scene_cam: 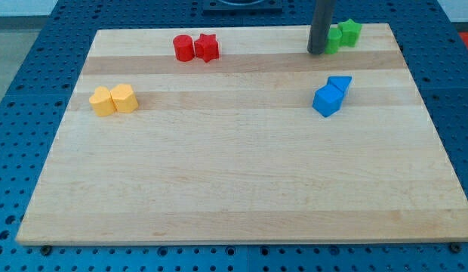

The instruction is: Push the blue cube to center

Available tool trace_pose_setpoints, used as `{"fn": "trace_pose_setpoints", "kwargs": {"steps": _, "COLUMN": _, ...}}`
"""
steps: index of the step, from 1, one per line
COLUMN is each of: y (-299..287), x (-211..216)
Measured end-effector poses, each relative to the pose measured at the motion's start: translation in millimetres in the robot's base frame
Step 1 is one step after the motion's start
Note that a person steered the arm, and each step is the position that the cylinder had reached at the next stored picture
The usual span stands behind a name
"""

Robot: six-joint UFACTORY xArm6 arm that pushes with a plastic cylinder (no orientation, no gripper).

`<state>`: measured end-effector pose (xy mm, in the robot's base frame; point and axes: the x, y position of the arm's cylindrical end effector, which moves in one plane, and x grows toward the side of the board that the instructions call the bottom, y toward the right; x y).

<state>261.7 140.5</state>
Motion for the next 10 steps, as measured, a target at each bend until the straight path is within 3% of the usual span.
{"fn": "trace_pose_setpoints", "kwargs": {"steps": 2, "y": -3, "x": 7}}
{"fn": "trace_pose_setpoints", "kwargs": {"steps": 3, "y": -3, "x": 37}}
{"fn": "trace_pose_setpoints", "kwargs": {"steps": 7, "y": 24, "x": 52}}
{"fn": "trace_pose_setpoints", "kwargs": {"steps": 10, "y": 33, "x": 109}}
